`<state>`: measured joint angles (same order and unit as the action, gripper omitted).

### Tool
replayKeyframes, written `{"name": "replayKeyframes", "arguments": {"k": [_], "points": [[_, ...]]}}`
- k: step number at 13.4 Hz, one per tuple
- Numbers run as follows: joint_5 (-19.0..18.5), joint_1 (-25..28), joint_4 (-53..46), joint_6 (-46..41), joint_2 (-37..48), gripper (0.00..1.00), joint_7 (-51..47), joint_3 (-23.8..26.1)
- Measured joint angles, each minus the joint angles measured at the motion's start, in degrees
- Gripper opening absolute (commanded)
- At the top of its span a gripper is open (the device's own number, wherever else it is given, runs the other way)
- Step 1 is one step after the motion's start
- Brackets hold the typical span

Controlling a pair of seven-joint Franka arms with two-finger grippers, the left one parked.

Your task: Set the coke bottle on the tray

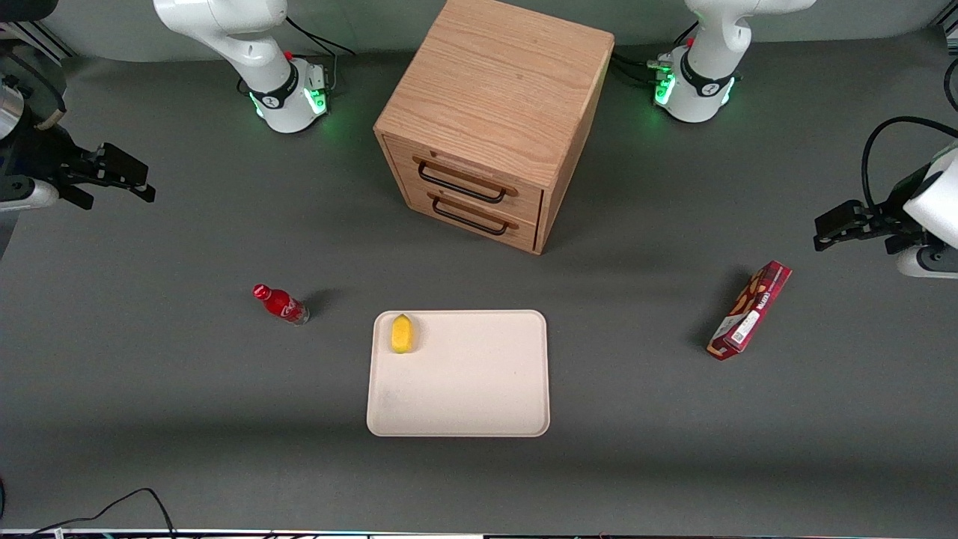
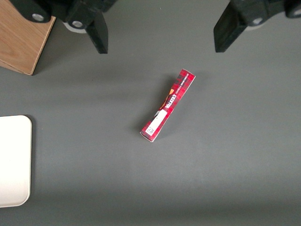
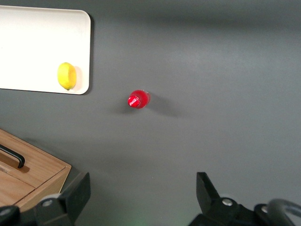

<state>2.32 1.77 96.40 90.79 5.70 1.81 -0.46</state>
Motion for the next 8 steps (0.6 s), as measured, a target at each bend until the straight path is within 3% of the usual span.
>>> {"name": "replayKeyframes", "arguments": {"k": [8], "points": [[0.02,0.02,-0.11,0.27,-3.13,1.0,-0.01,-0.01]]}}
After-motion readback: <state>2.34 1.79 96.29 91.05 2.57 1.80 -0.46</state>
